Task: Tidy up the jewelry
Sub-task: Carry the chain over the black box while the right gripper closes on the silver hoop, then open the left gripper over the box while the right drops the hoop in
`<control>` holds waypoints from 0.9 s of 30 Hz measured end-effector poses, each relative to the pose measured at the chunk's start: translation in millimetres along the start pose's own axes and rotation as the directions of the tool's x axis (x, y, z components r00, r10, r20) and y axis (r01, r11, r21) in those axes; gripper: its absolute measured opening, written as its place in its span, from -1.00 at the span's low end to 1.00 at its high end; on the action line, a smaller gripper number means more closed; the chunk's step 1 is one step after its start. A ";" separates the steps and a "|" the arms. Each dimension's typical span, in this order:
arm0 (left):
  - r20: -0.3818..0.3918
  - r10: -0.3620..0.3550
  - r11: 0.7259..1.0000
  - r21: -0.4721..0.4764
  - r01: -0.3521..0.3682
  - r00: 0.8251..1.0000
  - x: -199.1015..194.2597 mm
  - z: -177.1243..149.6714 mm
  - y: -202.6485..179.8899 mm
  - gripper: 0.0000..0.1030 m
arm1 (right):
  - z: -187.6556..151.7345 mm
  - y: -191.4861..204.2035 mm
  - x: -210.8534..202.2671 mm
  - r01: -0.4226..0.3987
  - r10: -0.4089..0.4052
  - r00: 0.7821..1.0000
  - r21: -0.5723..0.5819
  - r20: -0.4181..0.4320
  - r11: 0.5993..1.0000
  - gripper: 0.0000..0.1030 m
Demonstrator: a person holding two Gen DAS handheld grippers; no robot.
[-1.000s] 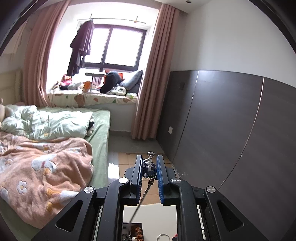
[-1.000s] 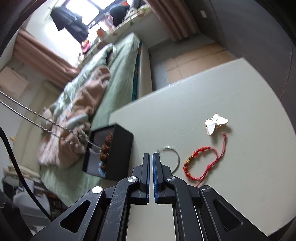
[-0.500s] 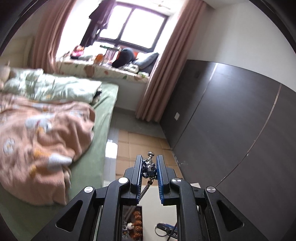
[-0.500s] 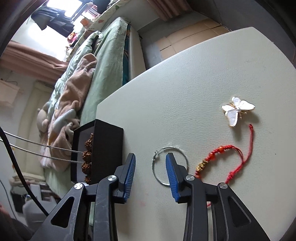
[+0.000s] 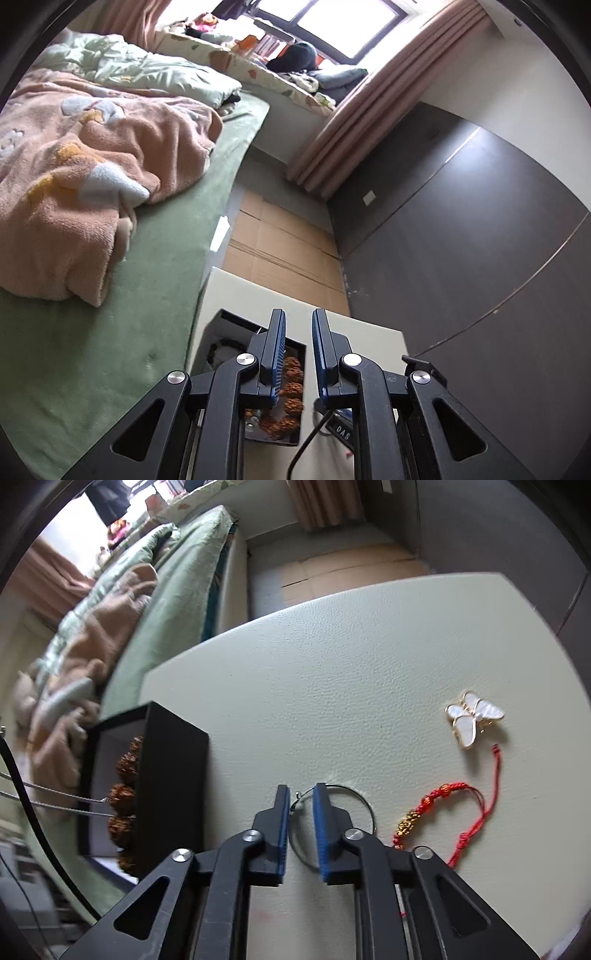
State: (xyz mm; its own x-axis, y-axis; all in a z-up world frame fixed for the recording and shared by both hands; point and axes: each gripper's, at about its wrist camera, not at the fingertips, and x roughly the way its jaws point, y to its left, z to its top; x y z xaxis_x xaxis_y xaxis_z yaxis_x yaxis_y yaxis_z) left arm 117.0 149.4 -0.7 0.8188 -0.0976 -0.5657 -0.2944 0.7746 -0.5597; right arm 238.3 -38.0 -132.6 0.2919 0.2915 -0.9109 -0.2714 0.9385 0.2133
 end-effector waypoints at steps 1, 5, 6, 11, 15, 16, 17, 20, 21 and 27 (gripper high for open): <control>0.001 0.005 1.000 0.012 -0.005 1.000 0.2 -0.1 -1.3 -0.71 | -0.3 7.0 0.6 0.038 -0.038 0.999 -0.038 0.004 0.999 -0.72; -0.035 -0.021 0.999 0.028 0.022 0.999 3.9 -2.1 -2.1 -0.70 | -2.0 20.0 1.4 0.114 -0.111 0.993 -0.120 0.025 0.986 -0.75; -0.052 -0.017 0.999 0.032 0.018 0.998 7.0 -3.1 -0.8 -0.70 | -2.2 19.5 0.8 0.119 -0.117 0.993 -0.124 0.029 0.985 -0.79; -0.101 0.014 1.000 0.002 -0.014 0.995 11.5 -5.3 9.5 -0.63 | -3.2 8.2 -3.1 0.063 -0.060 0.998 -0.104 0.029 0.993 -0.93; -0.093 0.029 1.000 -0.003 -0.030 0.995 6.0 -6.2 14.4 0.27 | -3.1 -5.4 -13.0 -0.020 0.022 0.999 -0.043 0.039 0.999 -0.93; -0.082 0.029 1.000 -0.008 -0.029 0.996 4.3 -5.5 15.8 0.42 | -2.8 -7.6 -16.7 -0.040 0.041 0.998 -0.032 0.050 0.999 -0.93; -0.070 0.030 0.999 -0.012 -0.031 0.997 1.2 -5.0 16.9 0.49 | -2.4 -10.2 -23.7 -0.063 0.065 0.996 -0.025 0.066 0.998 -0.93; -0.069 0.030 0.999 -0.025 -0.032 0.997 -4.0 -2.5 20.9 0.52 | -1.8 -10.8 -39.7 -0.116 0.117 0.987 -0.022 0.109 0.993 -0.93; -0.071 0.027 0.999 -0.034 -0.030 0.997 -5.0 -1.6 23.1 0.52 | -1.8 -9.3 -46.8 -0.133 0.135 0.983 -0.026 0.126 0.991 -0.93; -0.047 0.043 0.998 -0.051 -0.045 0.998 -13.5 5.2 34.9 0.52 | 1.9 13.7 -91.4 -0.270 0.283 0.930 -0.090 0.235 0.959 -0.93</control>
State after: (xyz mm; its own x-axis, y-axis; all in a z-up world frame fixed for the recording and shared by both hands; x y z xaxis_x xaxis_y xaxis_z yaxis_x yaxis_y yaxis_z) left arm 98.2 181.0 -9.5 0.7814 -0.0938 -0.6169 -0.3556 0.7455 -0.5637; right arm 209.6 -51.4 -45.8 0.4103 0.5805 -0.7033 -0.4214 0.8047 0.4183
